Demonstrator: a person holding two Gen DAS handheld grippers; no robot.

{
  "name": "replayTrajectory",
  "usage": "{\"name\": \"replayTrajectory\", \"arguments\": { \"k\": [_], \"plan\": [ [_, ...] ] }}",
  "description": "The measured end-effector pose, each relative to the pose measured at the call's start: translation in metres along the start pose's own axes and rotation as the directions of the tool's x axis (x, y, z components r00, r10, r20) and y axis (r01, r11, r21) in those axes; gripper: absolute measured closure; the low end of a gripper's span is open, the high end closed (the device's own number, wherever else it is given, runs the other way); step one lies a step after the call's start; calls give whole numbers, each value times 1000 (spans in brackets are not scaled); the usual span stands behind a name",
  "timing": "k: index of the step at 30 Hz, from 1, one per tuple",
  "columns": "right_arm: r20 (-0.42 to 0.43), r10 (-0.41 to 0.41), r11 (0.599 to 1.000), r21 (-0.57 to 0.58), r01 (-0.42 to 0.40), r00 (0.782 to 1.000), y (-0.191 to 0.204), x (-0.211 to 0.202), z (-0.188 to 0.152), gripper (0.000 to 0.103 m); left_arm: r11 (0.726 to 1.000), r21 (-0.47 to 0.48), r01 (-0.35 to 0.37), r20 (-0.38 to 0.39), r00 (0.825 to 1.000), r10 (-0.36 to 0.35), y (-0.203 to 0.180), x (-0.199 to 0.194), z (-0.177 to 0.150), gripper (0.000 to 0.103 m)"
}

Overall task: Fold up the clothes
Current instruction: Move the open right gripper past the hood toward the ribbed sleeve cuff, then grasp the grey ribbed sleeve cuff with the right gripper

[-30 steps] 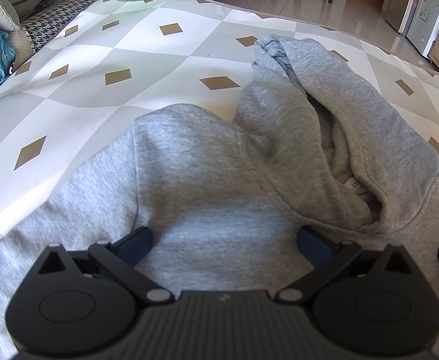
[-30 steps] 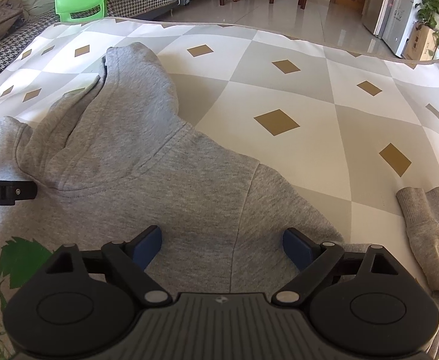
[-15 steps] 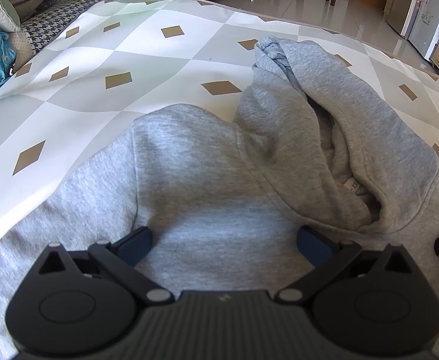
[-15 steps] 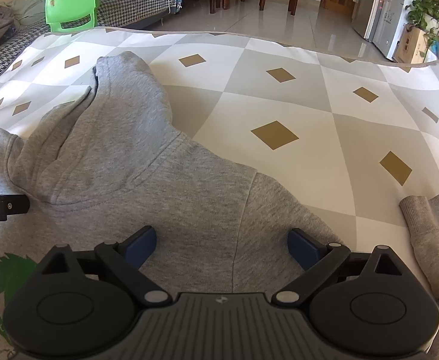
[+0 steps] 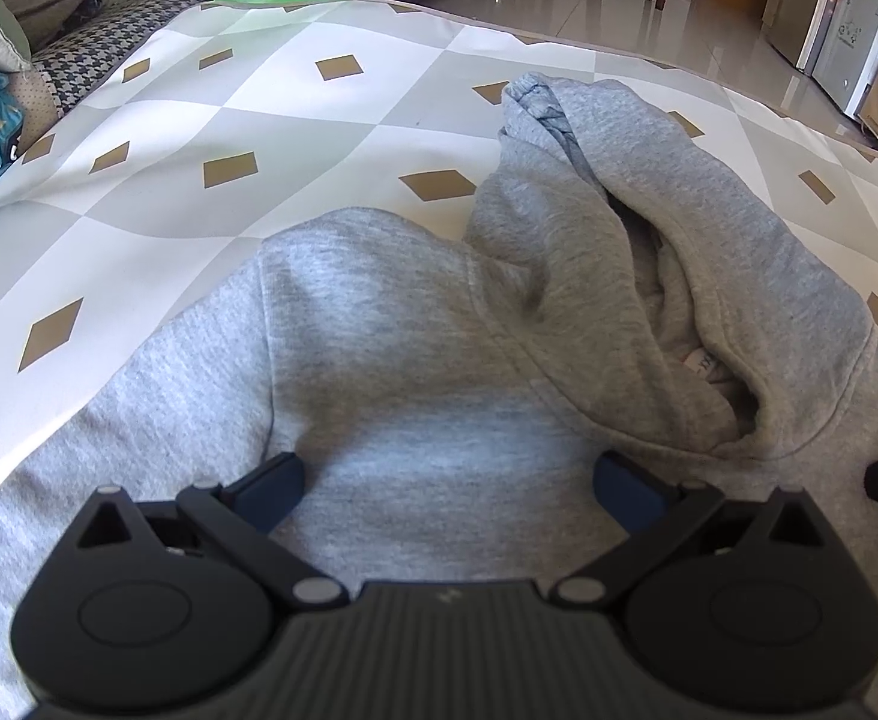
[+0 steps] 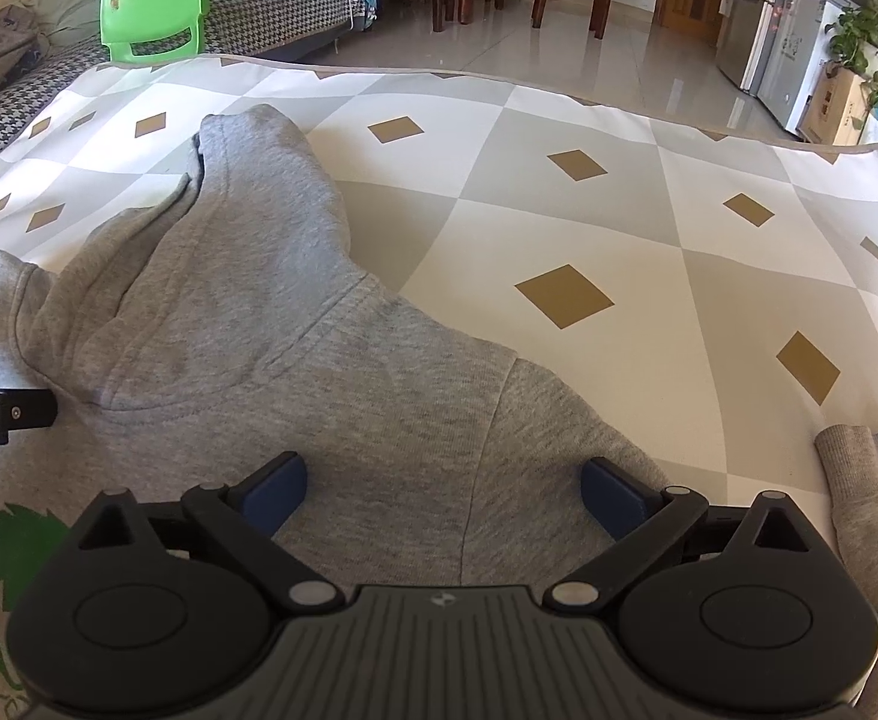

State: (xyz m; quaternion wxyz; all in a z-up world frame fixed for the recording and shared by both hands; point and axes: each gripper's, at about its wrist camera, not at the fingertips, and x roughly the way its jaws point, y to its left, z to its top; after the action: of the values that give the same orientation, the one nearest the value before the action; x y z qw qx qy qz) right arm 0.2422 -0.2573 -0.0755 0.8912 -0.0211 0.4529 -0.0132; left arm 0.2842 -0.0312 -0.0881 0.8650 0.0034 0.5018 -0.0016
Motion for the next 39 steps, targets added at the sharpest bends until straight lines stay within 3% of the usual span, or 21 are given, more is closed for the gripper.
{"name": "replayTrajectory", "arguments": {
  "k": [5,10,23,29,34,39],
  "plan": [
    [-17,26,1000,5,-26,1000,-4,-12,1,18,1000,17,-24,-11,1000,24,-4,-8,-1,0],
    [24,47,998,36,-48,999,-19,-34,3,21,999,44,-26,3,1000,25,-4,-22,-3,0],
    [30,-119,979,173,112,993,-114,-64,-4,33,986,144,86,-72,994,-77,-25,-51,-34,0],
    [-29,-177,954,241,178,984,-161,-61,-21,41,966,227,124,-90,990,-106,-47,-65,-56,0],
    [-76,-190,948,244,203,979,-177,-55,-32,43,944,300,139,-122,987,-107,-61,-70,-74,0],
    [-115,-188,945,248,212,975,-178,-45,-37,56,923,352,154,-135,984,-113,-68,-78,-85,0]
  ]
}}
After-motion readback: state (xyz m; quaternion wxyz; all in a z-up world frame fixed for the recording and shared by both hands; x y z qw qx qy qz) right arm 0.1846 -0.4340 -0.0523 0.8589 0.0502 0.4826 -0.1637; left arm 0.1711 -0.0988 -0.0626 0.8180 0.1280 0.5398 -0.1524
